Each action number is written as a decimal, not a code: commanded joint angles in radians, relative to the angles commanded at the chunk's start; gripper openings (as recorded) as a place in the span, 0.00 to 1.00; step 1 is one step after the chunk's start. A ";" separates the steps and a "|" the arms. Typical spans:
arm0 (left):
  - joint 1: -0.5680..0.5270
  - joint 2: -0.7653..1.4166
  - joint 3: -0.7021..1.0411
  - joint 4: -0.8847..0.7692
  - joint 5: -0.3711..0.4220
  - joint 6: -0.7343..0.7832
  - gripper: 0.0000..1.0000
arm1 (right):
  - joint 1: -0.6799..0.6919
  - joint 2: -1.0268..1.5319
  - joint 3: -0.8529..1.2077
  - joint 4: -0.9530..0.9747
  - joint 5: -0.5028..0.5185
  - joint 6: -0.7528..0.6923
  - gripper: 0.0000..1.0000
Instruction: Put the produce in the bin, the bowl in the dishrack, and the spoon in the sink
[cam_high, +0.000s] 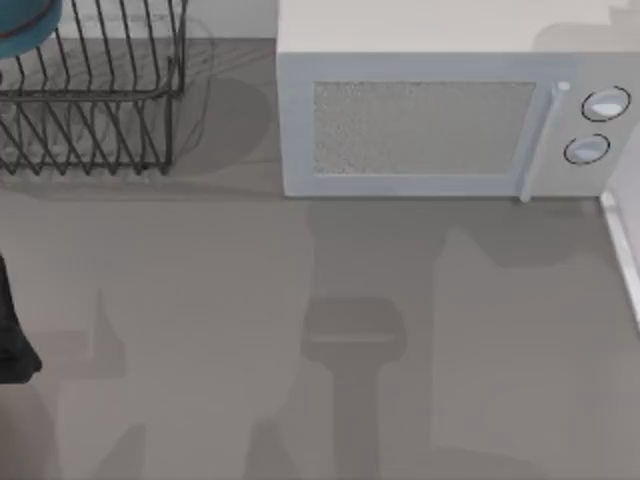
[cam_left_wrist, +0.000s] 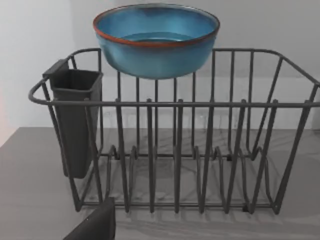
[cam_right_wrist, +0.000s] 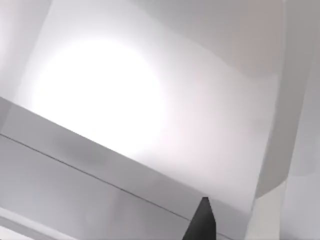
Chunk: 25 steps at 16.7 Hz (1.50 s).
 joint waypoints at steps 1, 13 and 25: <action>0.000 0.000 0.000 0.000 0.000 0.000 1.00 | 0.004 0.050 0.072 -0.018 0.000 0.010 0.00; 0.000 0.000 0.000 0.000 0.000 0.000 1.00 | 0.016 0.265 0.381 -0.092 0.002 0.057 0.00; 0.000 0.000 0.000 0.000 0.000 0.000 1.00 | 0.021 0.549 0.812 -0.240 0.006 0.054 0.00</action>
